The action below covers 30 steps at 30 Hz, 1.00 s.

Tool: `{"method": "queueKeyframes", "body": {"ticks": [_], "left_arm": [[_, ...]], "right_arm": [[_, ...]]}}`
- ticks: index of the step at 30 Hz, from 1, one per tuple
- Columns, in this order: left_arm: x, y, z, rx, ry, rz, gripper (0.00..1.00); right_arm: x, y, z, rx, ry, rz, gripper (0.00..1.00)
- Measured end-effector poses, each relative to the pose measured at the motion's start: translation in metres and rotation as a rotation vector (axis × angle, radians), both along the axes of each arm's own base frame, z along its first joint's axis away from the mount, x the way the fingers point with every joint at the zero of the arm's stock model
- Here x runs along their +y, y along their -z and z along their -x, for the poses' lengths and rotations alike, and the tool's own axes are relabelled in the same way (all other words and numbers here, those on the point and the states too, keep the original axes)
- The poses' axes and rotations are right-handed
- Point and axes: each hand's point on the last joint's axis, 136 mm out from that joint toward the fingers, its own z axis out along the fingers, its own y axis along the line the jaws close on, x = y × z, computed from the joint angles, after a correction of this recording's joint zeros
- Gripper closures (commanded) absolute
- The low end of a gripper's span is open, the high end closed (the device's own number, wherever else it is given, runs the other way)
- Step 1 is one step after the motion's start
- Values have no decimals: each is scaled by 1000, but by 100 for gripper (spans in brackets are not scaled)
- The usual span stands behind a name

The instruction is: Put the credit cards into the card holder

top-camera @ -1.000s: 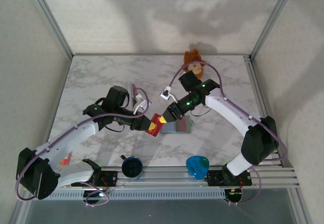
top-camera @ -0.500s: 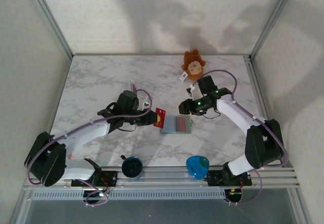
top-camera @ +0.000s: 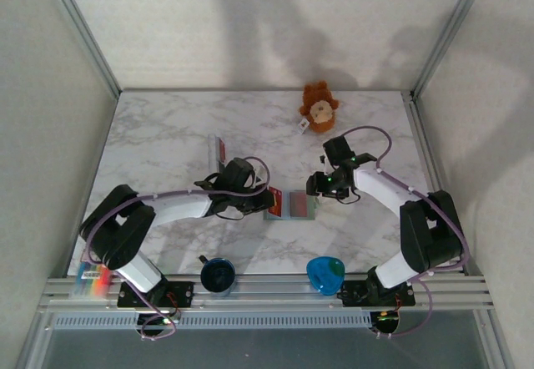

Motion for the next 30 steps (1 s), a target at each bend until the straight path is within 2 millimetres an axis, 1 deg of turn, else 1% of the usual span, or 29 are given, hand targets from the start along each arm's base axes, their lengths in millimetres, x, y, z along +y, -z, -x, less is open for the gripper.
{"method": "queueKeyframes", "body": {"ticks": [5, 7, 11, 18, 25, 30], "left_arm": [[-12, 10, -13, 5, -4, 12, 100], [-15, 17, -14, 18, -2, 19, 100], [-15, 29, -14, 43, -6, 6, 99], [-20, 32, -15, 47, -3, 30, 99], [-26, 30, -13, 61, 8, 74, 99], [-27, 37, -13, 72, 8, 77, 99]], "right_arm": [[-1, 12, 3, 14, 7, 2, 43], [-1, 15, 4, 19, 11, 0, 43], [2, 18, 7, 28, 6, -22, 43], [6, 21, 10, 36, -2, -47, 43], [10, 27, 12, 50, -5, -73, 44], [13, 31, 13, 64, -10, -84, 44]]}}
